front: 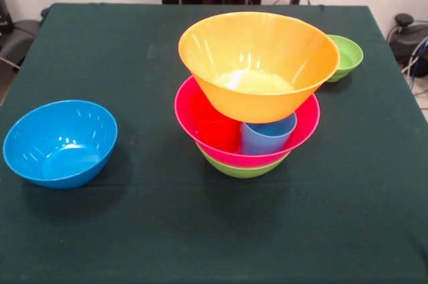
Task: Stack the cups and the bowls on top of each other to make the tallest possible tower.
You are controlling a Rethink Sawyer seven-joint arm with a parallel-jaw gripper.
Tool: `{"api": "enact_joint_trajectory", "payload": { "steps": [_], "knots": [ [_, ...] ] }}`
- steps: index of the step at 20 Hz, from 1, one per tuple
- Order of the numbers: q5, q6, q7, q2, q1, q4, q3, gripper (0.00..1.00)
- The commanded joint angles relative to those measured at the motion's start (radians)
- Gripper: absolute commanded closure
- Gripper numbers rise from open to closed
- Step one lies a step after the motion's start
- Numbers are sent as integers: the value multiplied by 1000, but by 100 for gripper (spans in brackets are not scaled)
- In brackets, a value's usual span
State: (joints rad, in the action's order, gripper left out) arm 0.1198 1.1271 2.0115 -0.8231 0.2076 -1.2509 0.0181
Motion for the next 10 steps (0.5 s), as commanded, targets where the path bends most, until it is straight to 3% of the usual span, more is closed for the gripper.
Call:
{"api": "enact_joint_trajectory", "payload": {
  "steps": [1, 10],
  "knots": [
    [67, 139, -101, 126, -37, 182, 125, 100],
    [107, 268, -93, 299, -99, 503, 124, 100]
  ]
}}
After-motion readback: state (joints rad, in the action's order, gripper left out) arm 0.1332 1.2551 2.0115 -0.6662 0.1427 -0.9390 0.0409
